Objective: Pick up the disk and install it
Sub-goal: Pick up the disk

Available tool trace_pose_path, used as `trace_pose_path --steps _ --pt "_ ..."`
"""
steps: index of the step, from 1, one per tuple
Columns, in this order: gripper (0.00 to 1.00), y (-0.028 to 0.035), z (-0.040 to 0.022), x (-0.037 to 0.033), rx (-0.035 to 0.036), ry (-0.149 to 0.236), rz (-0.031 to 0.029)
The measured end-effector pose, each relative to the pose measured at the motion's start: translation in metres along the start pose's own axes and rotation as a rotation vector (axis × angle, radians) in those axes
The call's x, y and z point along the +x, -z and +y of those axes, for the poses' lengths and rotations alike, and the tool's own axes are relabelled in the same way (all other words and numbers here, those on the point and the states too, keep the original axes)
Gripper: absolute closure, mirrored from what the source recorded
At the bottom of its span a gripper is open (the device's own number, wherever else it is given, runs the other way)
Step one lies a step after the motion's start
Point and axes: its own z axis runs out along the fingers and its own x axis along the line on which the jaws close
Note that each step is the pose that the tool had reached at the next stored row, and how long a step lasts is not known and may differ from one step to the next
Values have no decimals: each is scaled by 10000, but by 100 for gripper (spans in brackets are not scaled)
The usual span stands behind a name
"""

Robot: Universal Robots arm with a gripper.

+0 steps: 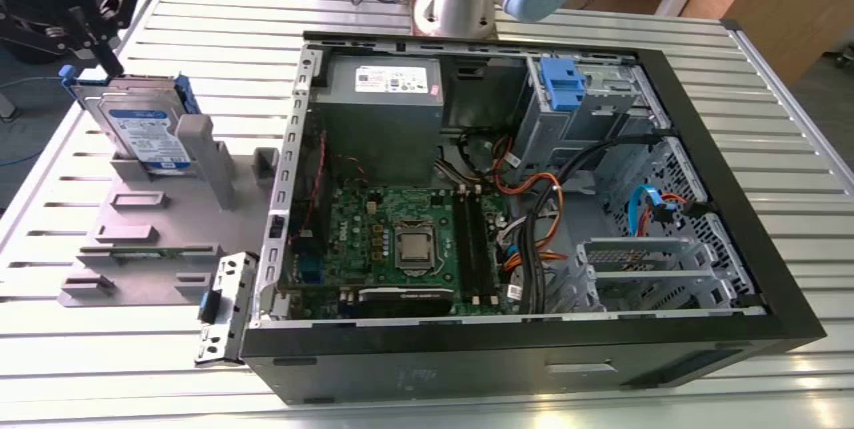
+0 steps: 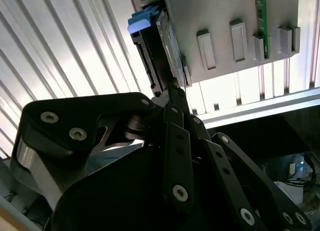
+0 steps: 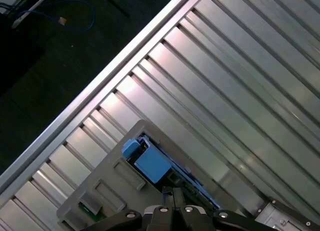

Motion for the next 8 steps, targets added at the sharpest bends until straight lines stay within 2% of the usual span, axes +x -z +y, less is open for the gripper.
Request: trace_pose_path --steps 8 --pt "89 0 0 0 -41 1053 60"
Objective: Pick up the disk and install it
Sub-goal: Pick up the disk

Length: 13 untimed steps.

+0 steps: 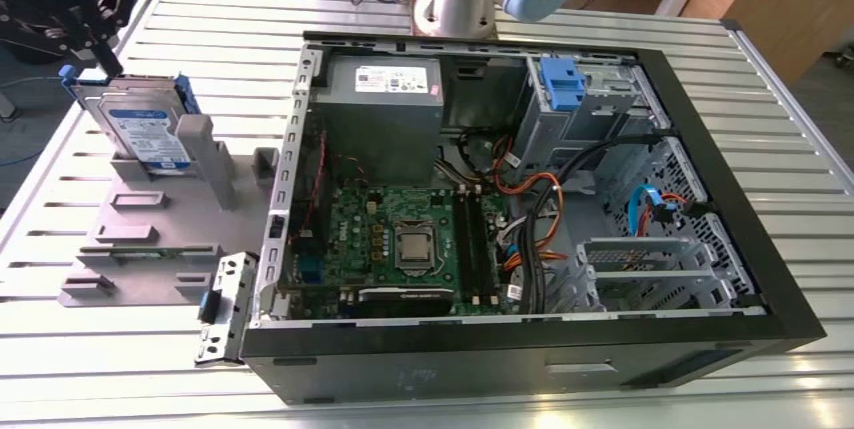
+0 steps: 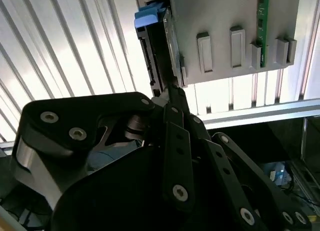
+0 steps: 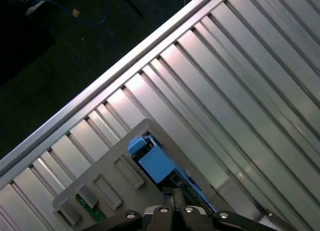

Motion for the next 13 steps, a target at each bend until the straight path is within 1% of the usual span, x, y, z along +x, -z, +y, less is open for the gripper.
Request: trace_pose_path --steps 13 --pt "89 -1 0 0 -77 1999 113"
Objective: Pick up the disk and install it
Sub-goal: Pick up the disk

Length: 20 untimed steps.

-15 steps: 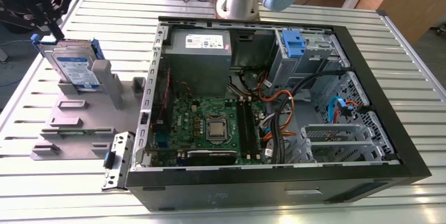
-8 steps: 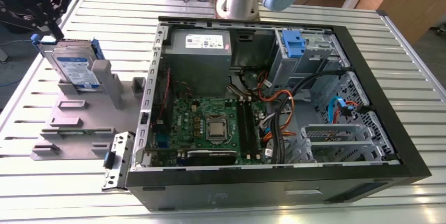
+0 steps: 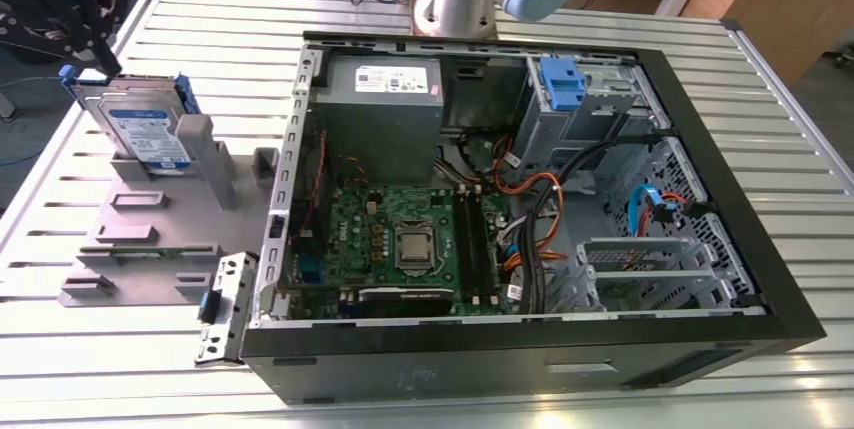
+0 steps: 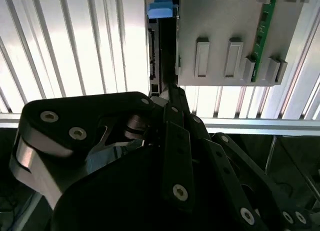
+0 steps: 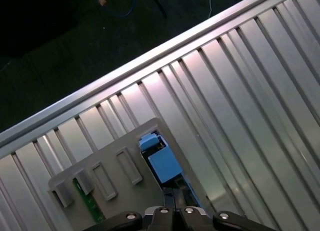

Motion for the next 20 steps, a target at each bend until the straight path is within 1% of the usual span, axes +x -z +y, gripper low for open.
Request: trace_pose_path --steps 20 --pt "89 -14 -1 1 -126 3271 184"
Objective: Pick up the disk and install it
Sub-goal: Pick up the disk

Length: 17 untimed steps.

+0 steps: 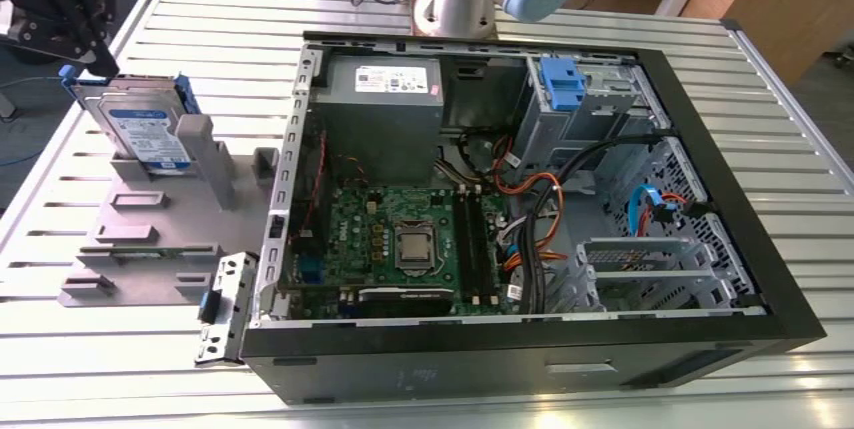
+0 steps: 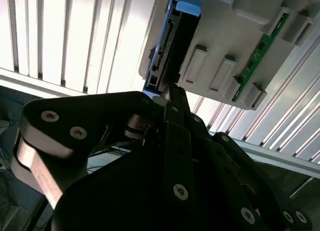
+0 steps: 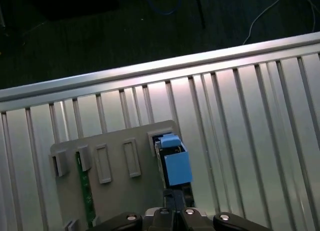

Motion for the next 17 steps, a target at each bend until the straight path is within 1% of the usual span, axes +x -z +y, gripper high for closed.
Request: trace_pose_path --steps 3,11,17 --pt "89 -1 0 0 -15 345 20" --pt "89 -3 -3 -2 -13 365 20" --pt "89 -8 -54 -20 -15 366 21"
